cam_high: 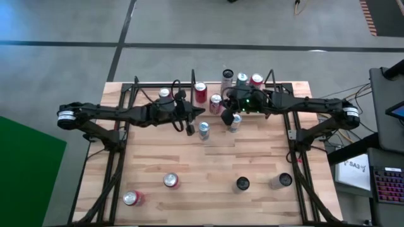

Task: Place canned beverage on shelf
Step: Put the white and blue soda can on the shelf

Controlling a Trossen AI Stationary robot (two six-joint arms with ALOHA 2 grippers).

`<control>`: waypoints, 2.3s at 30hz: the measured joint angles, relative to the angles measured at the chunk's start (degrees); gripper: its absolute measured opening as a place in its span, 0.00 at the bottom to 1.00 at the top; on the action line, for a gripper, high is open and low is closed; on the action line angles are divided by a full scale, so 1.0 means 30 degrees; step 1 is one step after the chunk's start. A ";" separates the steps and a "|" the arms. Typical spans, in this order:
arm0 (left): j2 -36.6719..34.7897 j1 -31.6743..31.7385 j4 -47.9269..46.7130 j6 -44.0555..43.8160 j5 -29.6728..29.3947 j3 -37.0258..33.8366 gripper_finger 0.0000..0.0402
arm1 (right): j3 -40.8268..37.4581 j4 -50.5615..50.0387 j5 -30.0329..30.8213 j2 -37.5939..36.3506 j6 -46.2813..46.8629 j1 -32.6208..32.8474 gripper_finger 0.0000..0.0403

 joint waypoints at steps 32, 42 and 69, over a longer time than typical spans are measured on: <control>-0.1202 -0.2067 -0.0022 0.0015 -0.0007 0.0022 0.00 | 0.1745 -0.7498 -0.0998 0.0209 0.5118 0.3240 0.02; -0.1202 -0.2096 -0.0099 -0.0066 -0.0007 0.0022 0.00 | 0.4556 -1.1492 -0.0962 0.1944 0.5082 0.3240 0.02; -0.1202 -0.2096 -0.0202 -0.0430 -0.0007 0.0022 0.00 | 0.5348 -1.6826 -0.2528 0.2896 -0.1621 0.3495 0.02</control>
